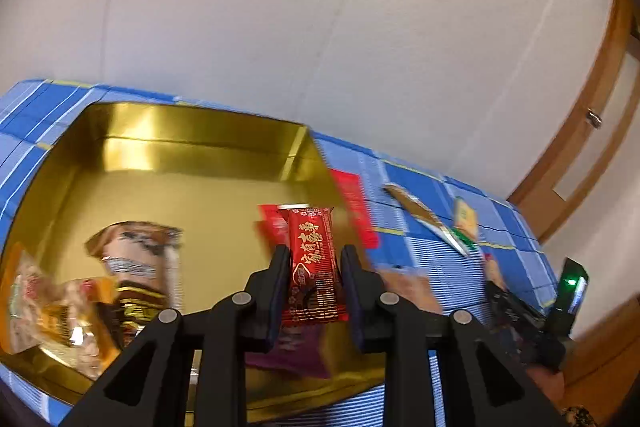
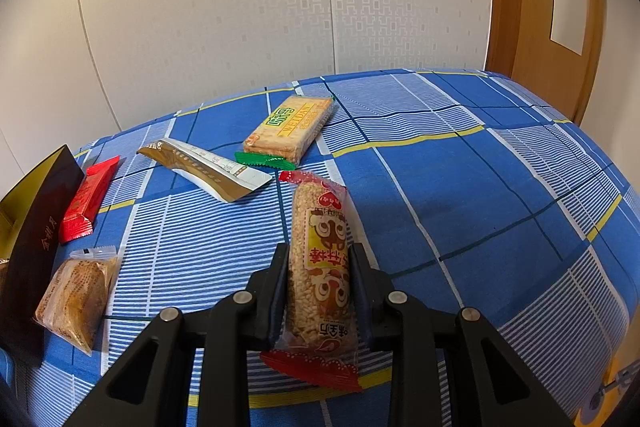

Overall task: Organize snacks
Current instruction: 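Carry the dark red bar into the gold tray and open the left gripper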

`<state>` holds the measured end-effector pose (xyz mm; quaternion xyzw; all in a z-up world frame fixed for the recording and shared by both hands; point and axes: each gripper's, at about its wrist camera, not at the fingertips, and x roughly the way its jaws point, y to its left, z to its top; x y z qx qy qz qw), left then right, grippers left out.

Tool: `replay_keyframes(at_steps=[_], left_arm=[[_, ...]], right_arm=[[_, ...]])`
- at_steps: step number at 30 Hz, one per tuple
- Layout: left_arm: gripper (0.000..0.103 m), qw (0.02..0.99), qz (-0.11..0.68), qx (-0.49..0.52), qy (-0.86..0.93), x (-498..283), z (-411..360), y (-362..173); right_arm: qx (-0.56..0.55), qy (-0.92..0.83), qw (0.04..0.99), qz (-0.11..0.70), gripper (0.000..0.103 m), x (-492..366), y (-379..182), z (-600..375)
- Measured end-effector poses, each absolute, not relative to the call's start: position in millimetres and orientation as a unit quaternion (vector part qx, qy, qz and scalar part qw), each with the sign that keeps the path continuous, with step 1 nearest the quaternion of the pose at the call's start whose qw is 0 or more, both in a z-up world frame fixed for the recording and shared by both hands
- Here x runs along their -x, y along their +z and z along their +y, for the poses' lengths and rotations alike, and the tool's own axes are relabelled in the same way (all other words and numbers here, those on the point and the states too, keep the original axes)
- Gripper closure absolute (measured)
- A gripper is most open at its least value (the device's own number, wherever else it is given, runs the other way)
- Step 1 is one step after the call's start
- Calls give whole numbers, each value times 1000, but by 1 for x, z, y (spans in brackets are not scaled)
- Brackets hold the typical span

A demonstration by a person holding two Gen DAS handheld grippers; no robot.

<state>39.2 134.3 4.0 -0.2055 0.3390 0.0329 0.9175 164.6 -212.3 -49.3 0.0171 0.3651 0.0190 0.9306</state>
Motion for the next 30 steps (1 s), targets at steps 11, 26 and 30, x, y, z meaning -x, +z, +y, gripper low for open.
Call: replay_keyframes(at_steps=[11,26,30], left_arm=[[77,901,373,205,82,-33,164,-24],[75,893,391,201,97,-26,156,-36],[75,893,395,191,99,-23,152,-37]], right_arm=[[-16,19,931,365,73,-164,-49,-212],[-16,19,931,364,73,-164,-49,-211],[-16,19,931,364,73,-164,-49,-211]])
